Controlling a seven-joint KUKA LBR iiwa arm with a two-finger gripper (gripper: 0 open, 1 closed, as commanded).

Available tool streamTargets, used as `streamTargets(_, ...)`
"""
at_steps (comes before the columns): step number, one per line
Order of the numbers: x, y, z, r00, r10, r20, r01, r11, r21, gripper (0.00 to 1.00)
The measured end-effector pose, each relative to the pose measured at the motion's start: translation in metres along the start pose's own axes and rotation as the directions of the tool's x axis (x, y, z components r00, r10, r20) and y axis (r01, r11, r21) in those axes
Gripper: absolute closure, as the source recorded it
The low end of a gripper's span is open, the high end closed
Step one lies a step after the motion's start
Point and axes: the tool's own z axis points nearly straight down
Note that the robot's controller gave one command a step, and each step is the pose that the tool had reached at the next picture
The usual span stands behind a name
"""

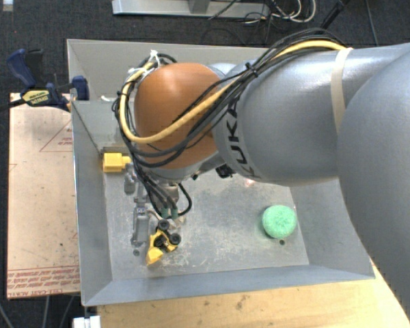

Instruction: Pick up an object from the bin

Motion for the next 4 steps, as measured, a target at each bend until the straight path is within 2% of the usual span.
streamTargets(1,-0.002,-0.001,-0.005,1.000,0.005,0.008,-0.005,1.000,-0.002,0.00)
streamTargets(2,0.021,-0.043,0.046,0.999,0.051,0.012,-0.051,0.999,-0.005,0.00)
streamTargets(3,0.034,-0.083,0.100,0.998,0.067,0.004,-0.067,0.998,0.000,0.00)
streamTargets(4,0.034,-0.078,0.115,1.000,-0.011,0.012,0.011,1.000,-0.002,0.00)
